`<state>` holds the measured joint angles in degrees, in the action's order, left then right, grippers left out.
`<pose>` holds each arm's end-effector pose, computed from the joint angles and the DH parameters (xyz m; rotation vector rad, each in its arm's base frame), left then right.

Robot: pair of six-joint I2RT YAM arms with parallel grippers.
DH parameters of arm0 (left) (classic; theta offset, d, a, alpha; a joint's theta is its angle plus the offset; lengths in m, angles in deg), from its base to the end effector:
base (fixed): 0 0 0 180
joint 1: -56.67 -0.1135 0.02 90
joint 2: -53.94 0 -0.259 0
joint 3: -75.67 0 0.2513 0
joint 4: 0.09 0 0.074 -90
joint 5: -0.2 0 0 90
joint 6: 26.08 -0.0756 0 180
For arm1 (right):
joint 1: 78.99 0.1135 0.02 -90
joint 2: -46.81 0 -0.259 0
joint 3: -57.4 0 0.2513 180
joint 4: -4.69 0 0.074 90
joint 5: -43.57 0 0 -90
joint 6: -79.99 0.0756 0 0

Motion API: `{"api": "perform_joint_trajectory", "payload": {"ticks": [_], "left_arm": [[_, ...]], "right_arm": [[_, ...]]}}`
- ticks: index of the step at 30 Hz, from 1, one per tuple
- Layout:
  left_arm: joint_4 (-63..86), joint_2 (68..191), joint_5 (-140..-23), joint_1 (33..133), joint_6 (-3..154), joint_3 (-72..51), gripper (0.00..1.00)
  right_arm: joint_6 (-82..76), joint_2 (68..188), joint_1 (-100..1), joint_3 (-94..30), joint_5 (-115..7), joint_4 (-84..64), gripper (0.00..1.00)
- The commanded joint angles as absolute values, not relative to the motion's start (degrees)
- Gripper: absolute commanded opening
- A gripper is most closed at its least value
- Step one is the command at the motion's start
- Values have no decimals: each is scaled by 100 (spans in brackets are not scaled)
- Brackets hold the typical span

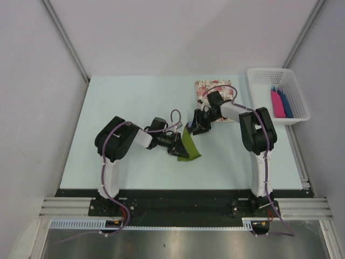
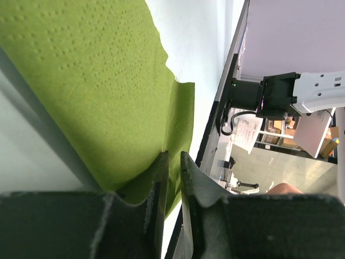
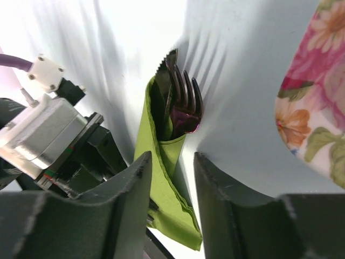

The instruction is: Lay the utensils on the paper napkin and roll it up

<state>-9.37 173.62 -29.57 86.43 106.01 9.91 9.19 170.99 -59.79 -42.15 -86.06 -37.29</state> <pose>0.2935 -0.2434 0.0570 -0.3347 -2.5557 1.7908 0.4057 0.1924 0.1017 -0.2066 2.7704 1.1313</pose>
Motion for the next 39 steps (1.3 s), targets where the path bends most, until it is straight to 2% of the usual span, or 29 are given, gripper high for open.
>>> {"api": "perform_joint_trajectory", "payload": {"ticks": [1,12,15,16,18,19,21,22,27,33,35,36,37,39], "left_arm": [[-798,17593,-3487,8585,10391,1114,22],[-869,17558,-3504,8576,10409,1123,23],[-886,17558,-3522,8567,10417,1105,23],[-912,17558,-3539,8559,10443,1105,23],[-974,17549,-3565,8541,10470,1105,23],[-1000,17540,-3574,8524,10487,1088,23],[-1009,17540,-3583,8506,10505,1061,24],[-992,17523,-3592,8488,10497,1026,24],[-939,17199,-3636,8366,10356,939,26],[-466,16330,-3829,8023,9724,622,41],[-368,16126,-4004,7804,9504,473,54],[-315,15908,-4083,7716,9460,429,64],[-280,15810,-4154,7532,9355,350,79],[-52,15608,-4381,7373,9170,271,99]], "right_arm": [[739,17214,-5764,-4131,-7922,-4085,40],[678,17355,-5535,-4123,-7464,-4305,38],[678,17504,-5517,-4140,-7332,-4410,32],[686,17548,-5544,-4184,-7289,-4445,26],[713,17645,-5570,-4193,-7332,-4498,21],[774,17662,-5588,-4184,-7454,-4490,15],[766,17689,-5614,-4202,-7647,-4420,9],[757,17698,-5614,-4211,-7718,-4385,0],[862,17487,-5684,-4062,-8035,-3842,0],[1239,17021,-5825,-3850,-8395,-3058,0],[1302,16934,-5843,-3850,-8439,-2935,0],[1354,16889,-5851,-3850,-8474,-2821,0],[1381,16846,-5851,-3824,-8483,-2776,0],[1416,16757,-5843,-3841,-8553,-2662,0]]}}
